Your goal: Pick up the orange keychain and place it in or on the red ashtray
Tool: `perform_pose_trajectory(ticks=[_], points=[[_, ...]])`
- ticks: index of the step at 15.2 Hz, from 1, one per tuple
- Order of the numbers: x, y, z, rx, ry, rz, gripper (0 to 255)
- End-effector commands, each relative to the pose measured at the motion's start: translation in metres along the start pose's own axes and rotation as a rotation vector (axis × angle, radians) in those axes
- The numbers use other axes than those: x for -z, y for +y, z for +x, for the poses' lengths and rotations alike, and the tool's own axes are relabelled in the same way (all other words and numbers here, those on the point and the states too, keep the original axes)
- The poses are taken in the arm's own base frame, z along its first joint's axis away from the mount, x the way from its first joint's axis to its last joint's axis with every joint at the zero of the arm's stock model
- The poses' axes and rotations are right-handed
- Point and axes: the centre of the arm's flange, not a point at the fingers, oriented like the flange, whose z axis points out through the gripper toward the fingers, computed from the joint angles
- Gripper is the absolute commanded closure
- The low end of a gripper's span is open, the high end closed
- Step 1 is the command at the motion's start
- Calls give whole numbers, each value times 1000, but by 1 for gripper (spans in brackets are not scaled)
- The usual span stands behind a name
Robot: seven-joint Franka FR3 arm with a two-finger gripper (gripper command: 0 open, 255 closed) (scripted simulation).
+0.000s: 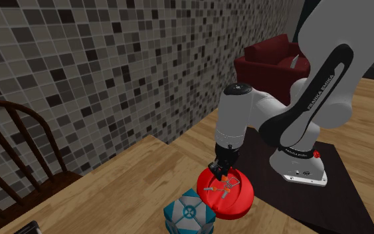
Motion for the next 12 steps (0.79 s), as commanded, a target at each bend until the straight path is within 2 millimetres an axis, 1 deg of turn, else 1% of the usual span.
perform_pose_trajectory(ticks=[1,6,9,10,12], points=[[0,0,0,0,0,0,0],[0,0,0,0,0,0,0],[39,0,0,0,0,0,0],[50,0,0,0,0,0,0],[50,0,0,0,0,0,0]])
